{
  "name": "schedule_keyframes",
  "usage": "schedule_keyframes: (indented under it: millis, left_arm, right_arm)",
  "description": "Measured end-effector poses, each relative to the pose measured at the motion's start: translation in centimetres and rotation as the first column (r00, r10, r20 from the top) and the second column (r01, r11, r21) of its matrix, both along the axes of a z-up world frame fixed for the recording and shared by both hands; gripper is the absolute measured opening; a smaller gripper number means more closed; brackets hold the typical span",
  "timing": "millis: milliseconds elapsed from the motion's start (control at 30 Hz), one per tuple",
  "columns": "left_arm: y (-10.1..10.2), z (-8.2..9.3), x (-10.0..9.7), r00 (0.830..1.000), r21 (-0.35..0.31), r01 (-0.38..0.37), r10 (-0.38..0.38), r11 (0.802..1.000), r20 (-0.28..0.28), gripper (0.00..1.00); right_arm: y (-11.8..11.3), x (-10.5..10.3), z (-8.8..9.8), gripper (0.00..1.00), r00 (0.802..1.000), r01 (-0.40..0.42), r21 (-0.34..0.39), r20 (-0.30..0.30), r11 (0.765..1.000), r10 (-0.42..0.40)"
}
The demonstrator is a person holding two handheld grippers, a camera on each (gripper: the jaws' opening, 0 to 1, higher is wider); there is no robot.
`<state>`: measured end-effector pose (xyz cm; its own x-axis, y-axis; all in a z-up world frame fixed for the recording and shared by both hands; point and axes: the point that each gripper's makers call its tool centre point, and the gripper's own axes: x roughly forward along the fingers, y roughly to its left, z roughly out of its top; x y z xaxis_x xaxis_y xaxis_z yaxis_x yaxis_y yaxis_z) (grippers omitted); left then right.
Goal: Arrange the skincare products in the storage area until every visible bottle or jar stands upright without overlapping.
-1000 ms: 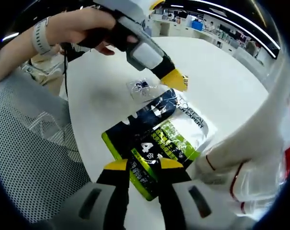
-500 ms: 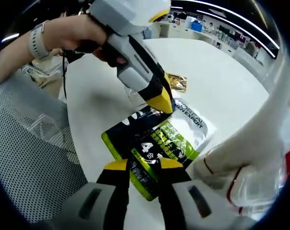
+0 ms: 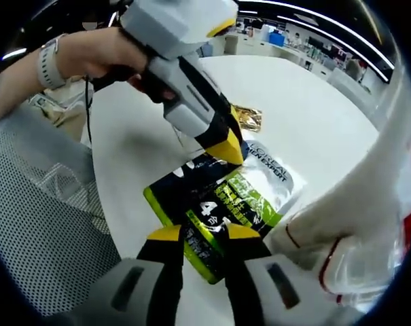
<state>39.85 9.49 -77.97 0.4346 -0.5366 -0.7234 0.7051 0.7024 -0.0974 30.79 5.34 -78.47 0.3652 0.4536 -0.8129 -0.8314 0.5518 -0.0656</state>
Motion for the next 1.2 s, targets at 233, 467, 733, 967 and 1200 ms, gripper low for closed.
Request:
schedule_keyframes:
  millis: [233,467,733,967,1200]
  left_arm:
    - [-0.3,0.0,-0.1,1.000,0.000,0.004,-0.004,1.000,-0.001,0.17]
    - [-0.4,1.3,-0.3,1.000,-0.026,-0.004,0.004,1.000,-0.006,0.21]
    - [0.4,5.1,-1.0,0.998,-0.057,-0.016,0.020,0.998,0.063,0.24]
    - [1.6,7.3,-3.1,0.994,-0.067,-0.017,0.024,0.998,0.105,0.32]
    - [2.1,9.6,-5.3,0.991,-0.134,-0.032,0.049,0.990,0.128,0.40]
  right_arm:
    - [-0.5,0.2,0.0,0.24,1.000,0.015,0.009,-0.008,1.000,-0.015]
    - [-0.5,0.1,0.0,0.24,1.000,0.017,0.005,-0.011,1.000,-0.017]
    - [-0.5,0.1,0.0,0.24,1.000,0.013,0.002,-0.010,1.000,-0.013]
    - [-0.4,0.1,0.0,0.24,1.000,0.008,0.002,-0.008,1.000,-0.008]
    - [-0.4,0.1,0.1,0.24,1.000,0.003,0.001,-0.005,1.000,-0.003]
